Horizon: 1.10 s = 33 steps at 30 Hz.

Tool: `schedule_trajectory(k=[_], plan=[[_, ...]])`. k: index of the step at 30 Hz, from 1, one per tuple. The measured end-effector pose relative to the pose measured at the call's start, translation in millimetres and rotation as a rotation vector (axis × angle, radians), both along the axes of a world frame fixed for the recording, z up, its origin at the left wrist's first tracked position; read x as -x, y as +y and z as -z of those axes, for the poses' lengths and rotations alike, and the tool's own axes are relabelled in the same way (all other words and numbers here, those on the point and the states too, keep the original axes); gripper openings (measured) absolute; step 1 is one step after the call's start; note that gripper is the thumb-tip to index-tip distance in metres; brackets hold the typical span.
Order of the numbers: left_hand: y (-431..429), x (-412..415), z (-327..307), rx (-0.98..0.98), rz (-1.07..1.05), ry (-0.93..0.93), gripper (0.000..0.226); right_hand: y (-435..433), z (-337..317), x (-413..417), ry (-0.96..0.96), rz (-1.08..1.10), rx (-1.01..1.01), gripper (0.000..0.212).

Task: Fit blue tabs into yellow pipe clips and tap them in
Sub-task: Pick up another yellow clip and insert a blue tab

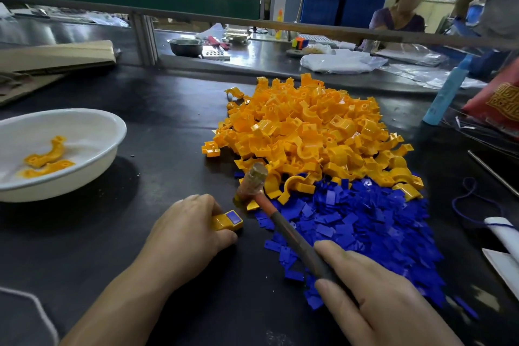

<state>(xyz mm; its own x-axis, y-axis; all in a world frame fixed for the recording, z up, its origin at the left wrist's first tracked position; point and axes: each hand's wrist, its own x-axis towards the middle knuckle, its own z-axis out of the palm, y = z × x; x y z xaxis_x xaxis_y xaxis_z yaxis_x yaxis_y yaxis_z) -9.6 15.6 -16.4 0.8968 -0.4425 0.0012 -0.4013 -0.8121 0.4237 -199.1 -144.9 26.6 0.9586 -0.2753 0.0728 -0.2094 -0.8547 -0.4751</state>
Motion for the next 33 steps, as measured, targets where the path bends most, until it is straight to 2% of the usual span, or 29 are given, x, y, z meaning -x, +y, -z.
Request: schedule_trajectory(k=[3,7,11,13,14,15,16,18,21,22,24,25,29,33], plan=[[0.3,-1.0,-0.7,-0.007,0.011,-0.002,0.033,5.4,11.4,-4.0,-0.040,-0.036,0.071,0.044],[-1.6,-2.1,-3.2,-0.044,0.023,-0.005,0.031,3.4,10.1,-16.3,0.169,-0.071,0.175,0.046],[-1.1,-1.5,-1.1,-0.026,0.017,-0.002,0.034,1.2,3.7,-13.6,0.150,-0.045,0.131,0.049],[0.0,-1.6,-0.1,-0.028,0.020,-0.015,0.036,-0.4,11.3,-10.4,0.003,-0.119,0.288,0.061],[0.4,-1.5,-0.4,-0.032,0.023,-0.019,0.035,0.9,12.8,-10.6,-0.058,-0.119,0.299,0.067],[0.4,-1.4,-1.0,-0.035,0.024,-0.021,0.034,6.1,11.1,-12.7,-0.053,-0.121,0.351,0.068],[0.0,-1.5,-1.5,-0.038,0.025,-0.023,0.032,10.0,16.3,-10.9,-0.069,-0.139,0.326,0.063],[-0.7,-1.9,-2.0,-0.039,0.020,-0.025,0.031,10.8,23.2,-12.7,0.096,-0.062,0.241,0.054],[-0.8,-0.7,-2.3,-0.035,0.017,-0.009,0.033,4.4,9.9,-12.7,0.109,-0.060,0.186,0.048],[-1.3,-0.9,-2.2,-0.032,0.013,-0.010,0.035,6.1,2.4,-13.6,0.094,-0.034,0.176,0.048],[-1.5,-1.6,-1.7,-0.037,0.008,-0.014,0.038,10.1,4.2,-14.3,-0.099,-0.056,0.208,0.052],[-1.3,-1.5,-1.8,-0.041,0.008,-0.014,0.038,12.8,6.6,-16.9,-0.134,-0.067,0.237,0.054],[-2.1,-0.7,-4.3,-0.039,0.002,-0.014,0.037,19.4,10.5,-21.8,0.119,-0.084,0.198,0.045],[-1.6,0.9,-5.1,-0.035,0.000,0.002,0.038,11.6,-5.1,-22.4,0.131,-0.094,0.166,0.038]])
